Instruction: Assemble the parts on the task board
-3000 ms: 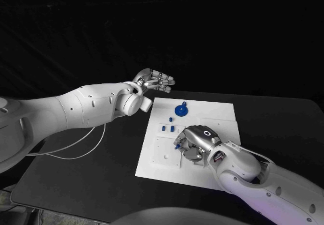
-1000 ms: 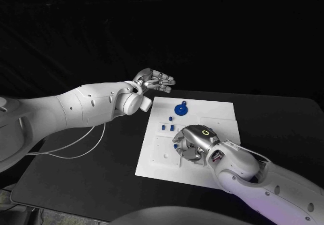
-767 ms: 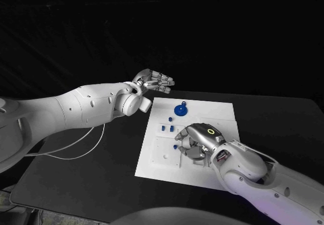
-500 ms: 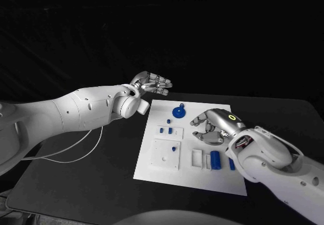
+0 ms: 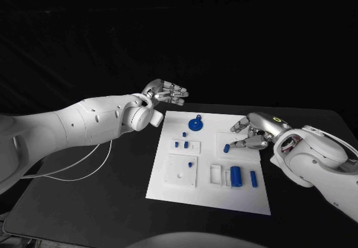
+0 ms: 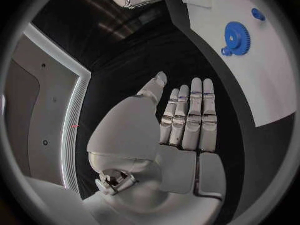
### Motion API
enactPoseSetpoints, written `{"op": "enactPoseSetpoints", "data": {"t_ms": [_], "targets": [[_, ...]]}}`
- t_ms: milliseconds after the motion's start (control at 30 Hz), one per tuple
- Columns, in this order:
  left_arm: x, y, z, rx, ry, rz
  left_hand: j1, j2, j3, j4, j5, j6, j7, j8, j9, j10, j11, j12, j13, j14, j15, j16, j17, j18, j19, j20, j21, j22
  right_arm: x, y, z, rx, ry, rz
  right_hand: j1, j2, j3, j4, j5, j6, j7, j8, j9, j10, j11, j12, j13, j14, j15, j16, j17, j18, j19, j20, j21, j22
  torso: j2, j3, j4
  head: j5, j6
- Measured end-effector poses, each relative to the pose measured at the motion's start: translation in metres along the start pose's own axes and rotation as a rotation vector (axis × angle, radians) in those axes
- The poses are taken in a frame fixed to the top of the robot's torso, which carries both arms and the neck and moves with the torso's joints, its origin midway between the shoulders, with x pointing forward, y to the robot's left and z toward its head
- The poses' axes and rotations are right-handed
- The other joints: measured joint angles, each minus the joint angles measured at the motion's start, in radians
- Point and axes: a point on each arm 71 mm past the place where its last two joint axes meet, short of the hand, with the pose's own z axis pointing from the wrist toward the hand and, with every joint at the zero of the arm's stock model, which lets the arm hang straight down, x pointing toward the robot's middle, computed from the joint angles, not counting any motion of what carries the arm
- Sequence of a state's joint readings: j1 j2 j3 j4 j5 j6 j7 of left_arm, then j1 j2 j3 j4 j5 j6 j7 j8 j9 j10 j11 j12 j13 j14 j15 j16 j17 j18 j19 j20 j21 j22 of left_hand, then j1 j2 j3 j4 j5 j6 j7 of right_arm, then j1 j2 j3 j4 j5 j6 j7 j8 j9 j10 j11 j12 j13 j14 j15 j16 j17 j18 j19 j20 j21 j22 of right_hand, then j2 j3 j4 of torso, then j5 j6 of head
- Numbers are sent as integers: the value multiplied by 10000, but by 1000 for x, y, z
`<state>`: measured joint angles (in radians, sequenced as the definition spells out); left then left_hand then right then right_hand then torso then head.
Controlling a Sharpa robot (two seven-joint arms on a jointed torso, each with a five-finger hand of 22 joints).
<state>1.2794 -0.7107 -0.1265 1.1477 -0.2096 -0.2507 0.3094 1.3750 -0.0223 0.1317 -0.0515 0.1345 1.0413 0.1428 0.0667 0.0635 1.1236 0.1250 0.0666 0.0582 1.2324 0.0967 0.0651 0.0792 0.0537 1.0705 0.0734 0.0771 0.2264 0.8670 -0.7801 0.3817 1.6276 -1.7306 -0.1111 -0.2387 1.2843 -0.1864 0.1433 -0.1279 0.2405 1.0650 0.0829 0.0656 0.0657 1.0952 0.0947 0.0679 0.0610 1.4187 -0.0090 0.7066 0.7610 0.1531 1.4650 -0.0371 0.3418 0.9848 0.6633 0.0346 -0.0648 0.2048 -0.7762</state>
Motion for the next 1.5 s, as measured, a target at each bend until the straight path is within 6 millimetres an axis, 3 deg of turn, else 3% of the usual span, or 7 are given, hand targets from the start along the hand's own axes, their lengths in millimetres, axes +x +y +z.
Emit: {"op": "enactPoseSetpoints", "data": {"t_ms": [233, 567, 700, 800, 933, 1200, 1500], "targets": [[0, 0, 0, 1, -5, 2, 0, 0, 0, 0, 0, 0, 0, 0, 0, 0, 0, 0, 0, 0, 0, 0, 0, 0, 0, 0, 0, -13, 8, 2, 4, 55, 768, -274, 269, 75, -116, 231, -132, -26, -26, 0, 0, 96, -96, 0, 0, -21, -18, 50, -84, 83, 0, 2, -60, -39, 8, 7, 13, -15, -8], [0, 0, 0, 1, -4, 2, 0, 0, 0, 0, 0, 0, 0, 0, 0, 0, 0, 0, 0, 0, 0, 0, 0, 0, 0, 0, 0, -13, 23, 8, 10, 2, 1372, -645, 248, 180, 135, -79, -85, -26, -26, 0, 1, 379, -137, 0, 0, -18, -55, 50, -123, 83, 0, 3, -60, -35, 12, 0, 32, -12, -28], [0, 0, 0, 1, -4, 3, 0, 0, 0, 0, 0, 0, 0, 0, 0, 0, 0, 0, 0, 0, 0, 0, 0, 0, 0, 0, 0, -12, 28, 9, 11, -8, 1486, -799, -49, 343, 1243, -593, -550, 45, 31, 0, -5, 816, -233, 0, -7, 50, -123, 116, -123, 83, 5, -2, 114, 34, 12, -3, 31, -12, -33], [0, 0, 0, 1, -5, 3, 0, 0, 0, 0, 0, 0, 0, 0, 0, 0, 0, 0, 0, 0, 0, 0, 0, 0, 0, 0, 0, -24, 30, 9, 11, -5, 1517, -889, -328, 277, 1943, -789, -565, 208, 81, 0, -5, 1006, -286, 0, -11, 66, -139, 117, -122, 83, 35, -42, 213, 46, 11, -5, 31, -8, -34], [0, 0, 0, 0, -4, 2, 0, 0, -26, 26, 0, 0, 0, 0, 0, 0, 0, 0, 0, 0, 0, 0, 0, 0, 0, 0, 0, -74, 32, 11, 12, -38, 1511, -972, -512, 245, 2613, -896, -562, 292, 102, 0, -5, 1135, -345, 0, -10, 124, -198, 167, -92, 81, -18, -96, 368, 82, 11, -5, 32, -1, -42], [0, 0, 0, -7, -2, 1, 0, 0, -26, 26, 0, 0, 0, 0, 0, 0, 0, 0, 0, 0, 0, 0, 0, 0, 0, 0, 0, -73, 34, 16, 13, -170, 1352, -1037, -554, 287, 3895, -923, -1323, 661, 156, 0, -4, 1672, -453, 0, -10, 226, -300, 232, 4, -75, 17, -203, 633, 189, 11, -3, 40, 4, -77], [0, 0, 0, -16, -3, 2, 0, 0, -26, 26, 0, 0, 0, 0, 0, 0, 0, 0, 0, 0, 0, 0, 0, 0, 0, 0, 0, -72, 34, 18, 13, -223, 1147, -1035, -607, 234, 4293, -766, -1397, 912, 157, 0, -4, 1843, -507, 0, -9, 227, -299, 232, 49, -92, 17, -203, 683, 206, 11, -3, 44, -2, -112]]}}
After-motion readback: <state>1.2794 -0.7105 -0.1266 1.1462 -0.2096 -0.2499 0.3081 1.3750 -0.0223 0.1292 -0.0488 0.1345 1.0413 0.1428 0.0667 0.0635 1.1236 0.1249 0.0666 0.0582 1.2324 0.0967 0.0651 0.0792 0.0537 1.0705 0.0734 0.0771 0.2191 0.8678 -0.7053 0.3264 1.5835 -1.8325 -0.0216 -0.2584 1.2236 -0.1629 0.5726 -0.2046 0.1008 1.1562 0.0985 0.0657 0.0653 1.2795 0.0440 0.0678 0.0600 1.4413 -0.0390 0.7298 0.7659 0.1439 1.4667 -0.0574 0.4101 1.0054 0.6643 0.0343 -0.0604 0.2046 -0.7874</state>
